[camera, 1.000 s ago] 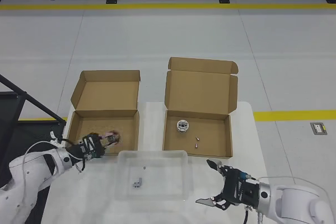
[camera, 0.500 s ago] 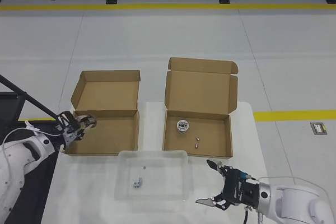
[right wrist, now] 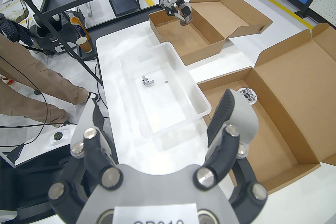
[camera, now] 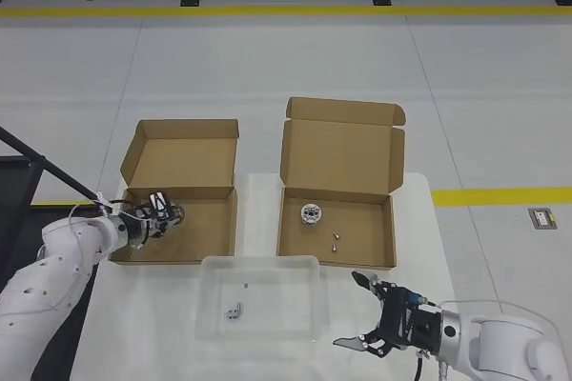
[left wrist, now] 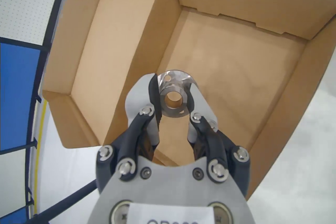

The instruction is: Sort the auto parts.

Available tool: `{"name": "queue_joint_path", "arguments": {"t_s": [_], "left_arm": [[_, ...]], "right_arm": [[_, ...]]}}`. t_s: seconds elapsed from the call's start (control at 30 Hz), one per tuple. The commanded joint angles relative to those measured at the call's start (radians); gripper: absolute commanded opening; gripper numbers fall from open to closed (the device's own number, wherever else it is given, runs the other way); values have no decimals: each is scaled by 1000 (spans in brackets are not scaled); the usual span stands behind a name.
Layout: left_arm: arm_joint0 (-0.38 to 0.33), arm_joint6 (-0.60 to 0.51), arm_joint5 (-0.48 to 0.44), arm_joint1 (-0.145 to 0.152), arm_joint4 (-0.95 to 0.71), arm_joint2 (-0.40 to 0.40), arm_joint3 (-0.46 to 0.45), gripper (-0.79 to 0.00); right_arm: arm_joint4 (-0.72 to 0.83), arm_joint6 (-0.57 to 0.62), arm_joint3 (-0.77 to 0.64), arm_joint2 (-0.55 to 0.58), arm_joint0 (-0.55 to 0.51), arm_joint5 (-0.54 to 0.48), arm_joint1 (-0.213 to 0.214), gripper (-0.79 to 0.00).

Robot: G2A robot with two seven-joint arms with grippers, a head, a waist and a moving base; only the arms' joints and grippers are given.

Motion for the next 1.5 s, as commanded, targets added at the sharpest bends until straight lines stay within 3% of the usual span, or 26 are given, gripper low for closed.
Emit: {"name": "queue_joint_path", "arguments": {"t_s": [0.0,0.27,0.57,1.0,1.03,1.07,1.13,1.17,1.2,1.23,1.3,1.37,1.47], "left_arm": [[-43,17,-11,-27,29,46,54,-785],[-170,67,-51,-112,153,170,222,-785],[-224,64,-79,-188,150,216,360,-785],[-245,58,-79,-245,145,236,452,-785],[-246,57,-85,-248,140,235,457,-573],[-247,55,-86,-251,139,235,461,-483],[-248,56,-87,-255,142,237,465,-474],[-249,59,-91,-257,143,238,468,-434],[-250,73,-99,-258,136,235,472,-360],[-252,87,-109,-258,129,232,479,-237],[-257,93,-108,-257,139,235,486,-203],[-262,108,-117,-255,132,231,498,-58],[-271,125,-118,-249,140,230,504,-31]], "right_arm": [[0,0,0,0,0,0,0,0],[0,0,0,0,0,0,0,0],[0,0,0,0,0,0,0,0],[0,0,0,0,0,0,0,0],[0,0,0,0,0,0,0,0],[0,0,0,0,0,0,0,0],[0,0,0,0,0,0,0,0],[0,0,0,0,0,0,0,0],[0,0,0,0,0,0,0,0],[0,0,0,0,0,0,0,0],[0,0,0,0,0,0,0,0],[0,0,0,0,0,0,0,0],[0,0,0,0,0,0,0,0]]}}
